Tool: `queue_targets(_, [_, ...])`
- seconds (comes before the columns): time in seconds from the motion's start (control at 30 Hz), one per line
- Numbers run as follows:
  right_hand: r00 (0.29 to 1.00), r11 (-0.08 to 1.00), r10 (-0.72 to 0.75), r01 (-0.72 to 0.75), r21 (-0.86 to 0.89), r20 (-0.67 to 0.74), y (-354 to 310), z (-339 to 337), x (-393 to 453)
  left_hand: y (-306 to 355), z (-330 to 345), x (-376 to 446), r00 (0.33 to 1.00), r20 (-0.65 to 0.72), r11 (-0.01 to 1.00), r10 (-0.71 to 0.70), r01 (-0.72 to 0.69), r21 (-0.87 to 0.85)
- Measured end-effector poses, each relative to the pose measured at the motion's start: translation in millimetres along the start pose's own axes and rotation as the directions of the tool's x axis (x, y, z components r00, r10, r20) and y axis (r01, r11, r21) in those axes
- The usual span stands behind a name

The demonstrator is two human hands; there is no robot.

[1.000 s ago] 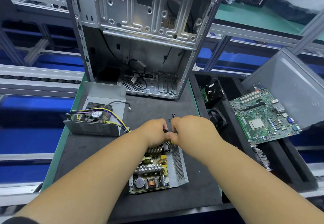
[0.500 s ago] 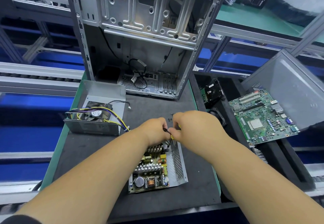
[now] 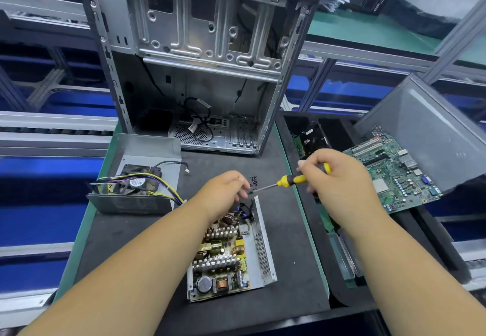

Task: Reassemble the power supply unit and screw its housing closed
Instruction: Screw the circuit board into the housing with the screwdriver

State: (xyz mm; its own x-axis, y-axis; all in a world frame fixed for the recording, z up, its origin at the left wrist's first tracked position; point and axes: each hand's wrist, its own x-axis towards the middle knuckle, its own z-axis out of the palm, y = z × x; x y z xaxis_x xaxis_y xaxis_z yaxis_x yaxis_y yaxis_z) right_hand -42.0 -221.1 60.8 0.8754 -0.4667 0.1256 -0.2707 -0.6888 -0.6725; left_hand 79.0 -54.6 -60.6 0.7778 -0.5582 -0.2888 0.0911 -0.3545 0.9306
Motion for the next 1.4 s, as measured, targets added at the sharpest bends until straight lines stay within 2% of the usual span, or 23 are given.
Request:
queue_targets(0.1, [0.995,0.984,0.099,-0.093,0.153,-0.031,9.1,2.3,0.8,4.2,-2.0,-1.7,0.999,0.046,0.99,0.019,-0.013,-0.142])
queue_targets(0.2, [0.99,0.972,0.139,-0.131,0.195,-0.032,13.5,5.7,0.2,7.8,-4.5,-3.2,0.998,0.068,0.976,0.011,0.005,-0.22])
queue_targets(0.8, [0.991,0.973,0.124,-0.112,0.204,-0.047,9.2,8.0,0.6,13.4,-3.9,-7.6,0.996,0.083,0.978,0.019,-0.001,-0.209])
queue_targets(1.17, [0.99,0.955,0.142,-0.141,0.261,0.015,10.3,10.6,1.5,10.2,-5.6,-4.9,0.998,0.049,0.985,0.029,-0.02,-0.172])
queue_targets(1.4, [0.991,0.952,0.133,-0.135,0.274,0.025,10.3,8.4,-0.5,6.7,-3.4,-2.5,0.997,0.077,0.983,0.008,0.007,-0.186])
